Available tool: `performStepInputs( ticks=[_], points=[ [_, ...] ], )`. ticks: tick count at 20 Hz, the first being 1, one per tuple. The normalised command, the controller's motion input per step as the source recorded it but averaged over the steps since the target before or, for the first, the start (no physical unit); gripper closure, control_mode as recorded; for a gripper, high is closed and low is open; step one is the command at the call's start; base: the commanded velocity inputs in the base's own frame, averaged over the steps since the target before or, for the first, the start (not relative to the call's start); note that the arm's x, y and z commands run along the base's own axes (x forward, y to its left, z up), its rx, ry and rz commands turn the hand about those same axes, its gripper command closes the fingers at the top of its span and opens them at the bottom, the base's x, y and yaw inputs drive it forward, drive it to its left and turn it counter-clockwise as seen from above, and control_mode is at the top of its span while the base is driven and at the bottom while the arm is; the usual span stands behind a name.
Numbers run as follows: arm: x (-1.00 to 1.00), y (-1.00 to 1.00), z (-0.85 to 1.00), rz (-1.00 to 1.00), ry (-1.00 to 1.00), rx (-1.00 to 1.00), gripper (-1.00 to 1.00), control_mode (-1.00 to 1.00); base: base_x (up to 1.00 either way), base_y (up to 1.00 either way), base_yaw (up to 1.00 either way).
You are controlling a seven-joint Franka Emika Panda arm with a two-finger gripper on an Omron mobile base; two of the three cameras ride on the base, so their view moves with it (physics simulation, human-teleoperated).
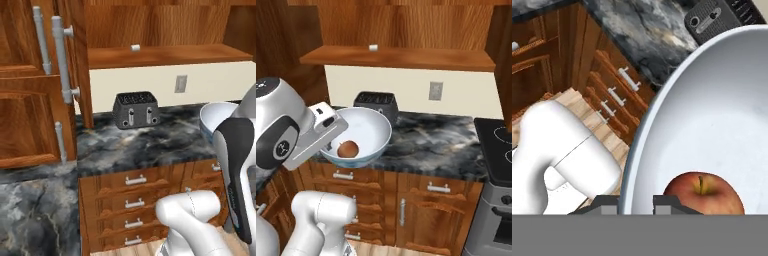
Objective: Pick the apple from the cabinet and place it in the bowl. Then pick the bowl and place it in the sink. Then turn on the sink facuet.
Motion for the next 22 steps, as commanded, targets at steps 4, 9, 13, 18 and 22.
performStepInputs(
  ticks=[4, 9, 13, 18, 22],
  points=[
    [0.0, 0.0, 0.0, 0.0, 0.0, 0.0, 1.0, 1.0, -0.51, -0.33, -0.58],
    [0.0, 0.0, 0.0, 0.0, 0.0, 0.0, 1.0, 1.0, -0.01, -0.34, -0.77],
    [0.0, 0.0, 0.0, 0.0, 0.0, 0.0, 1.0, 1.0, 0.0, -0.23, -0.82],
    [0.0, 0.0, 0.0, 0.0, 0.0, 0.0, 1.0, 1.0, 0.0, -0.23, -0.84],
    [0.0, 0.0, 0.0, 0.0, 0.0, 0.0, 1.0, 1.0, 0.0, -0.33, -0.83]
  ],
)
